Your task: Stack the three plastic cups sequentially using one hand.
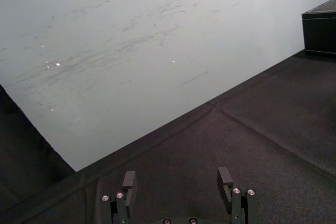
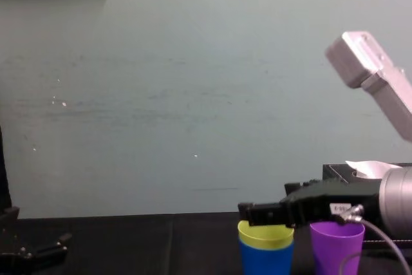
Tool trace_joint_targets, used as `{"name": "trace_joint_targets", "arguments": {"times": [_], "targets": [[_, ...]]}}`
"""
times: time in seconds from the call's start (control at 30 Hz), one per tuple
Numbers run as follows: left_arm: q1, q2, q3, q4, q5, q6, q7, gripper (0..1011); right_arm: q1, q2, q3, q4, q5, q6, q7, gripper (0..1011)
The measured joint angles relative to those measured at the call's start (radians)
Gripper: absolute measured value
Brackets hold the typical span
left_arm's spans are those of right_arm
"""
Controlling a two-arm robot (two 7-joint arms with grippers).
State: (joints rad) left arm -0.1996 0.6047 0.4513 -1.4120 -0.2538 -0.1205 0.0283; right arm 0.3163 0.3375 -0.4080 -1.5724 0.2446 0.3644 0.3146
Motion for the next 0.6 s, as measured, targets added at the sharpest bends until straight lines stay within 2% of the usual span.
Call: {"name": "trace_joint_targets", "arguments": {"times": [0.33, 0.43, 0.6], "targets": [[0.0, 0.0, 0.0, 0.0, 0.0, 0.0, 0.0, 1012, -0.032, 0.032, 0.053, -0.064, 0.033, -0.008, 0.018, 1003], [0.0, 0.0, 0.0, 0.0, 0.0, 0.0, 0.0, 1011, -0.051, 0.054, 0.074, -0.088, 0.06, 0.006, 0.035, 1003], [0.0, 0.0, 0.0, 0.0, 0.0, 0.0, 0.0, 1011, -0.118, 0.113, 0.116, -0.137, 0.11, 0.017, 0.057, 1003]]}}
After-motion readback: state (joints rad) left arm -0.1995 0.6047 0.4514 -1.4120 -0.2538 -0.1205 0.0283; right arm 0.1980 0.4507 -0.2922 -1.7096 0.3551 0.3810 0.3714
